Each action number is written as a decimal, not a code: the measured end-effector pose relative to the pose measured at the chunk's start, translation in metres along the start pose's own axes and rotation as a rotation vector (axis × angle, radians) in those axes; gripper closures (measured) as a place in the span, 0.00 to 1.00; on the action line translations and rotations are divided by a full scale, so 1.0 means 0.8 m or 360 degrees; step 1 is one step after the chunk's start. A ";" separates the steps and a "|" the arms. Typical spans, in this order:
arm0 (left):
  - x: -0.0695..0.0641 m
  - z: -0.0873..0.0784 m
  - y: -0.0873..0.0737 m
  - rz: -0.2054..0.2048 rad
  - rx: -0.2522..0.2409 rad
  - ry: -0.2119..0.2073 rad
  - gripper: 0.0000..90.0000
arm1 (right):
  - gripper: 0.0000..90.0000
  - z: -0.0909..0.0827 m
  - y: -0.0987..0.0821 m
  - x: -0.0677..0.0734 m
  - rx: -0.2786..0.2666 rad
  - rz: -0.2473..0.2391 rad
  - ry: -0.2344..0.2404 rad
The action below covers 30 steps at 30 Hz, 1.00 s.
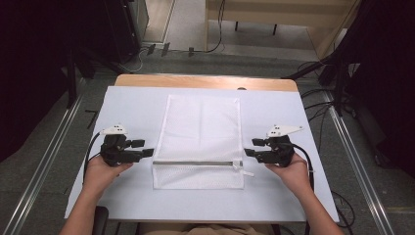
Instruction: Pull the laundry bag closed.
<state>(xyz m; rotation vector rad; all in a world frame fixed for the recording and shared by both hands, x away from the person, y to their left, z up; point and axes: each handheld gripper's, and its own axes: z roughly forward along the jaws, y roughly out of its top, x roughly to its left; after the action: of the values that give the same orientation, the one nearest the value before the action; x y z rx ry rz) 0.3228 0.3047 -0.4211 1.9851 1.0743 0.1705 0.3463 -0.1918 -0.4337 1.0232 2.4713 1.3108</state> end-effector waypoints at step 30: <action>0.021 -0.004 -0.005 -0.0133 0.0016 0.0210 0.39 | 0.48 -0.030 -0.019 -0.051 -0.0074 0.0264 -0.0193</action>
<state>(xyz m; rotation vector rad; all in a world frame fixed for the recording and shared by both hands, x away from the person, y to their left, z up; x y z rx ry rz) 0.3296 0.3201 -0.4262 1.9557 1.2423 0.2543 0.3591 -0.2402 -0.4379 1.2801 2.2984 1.3029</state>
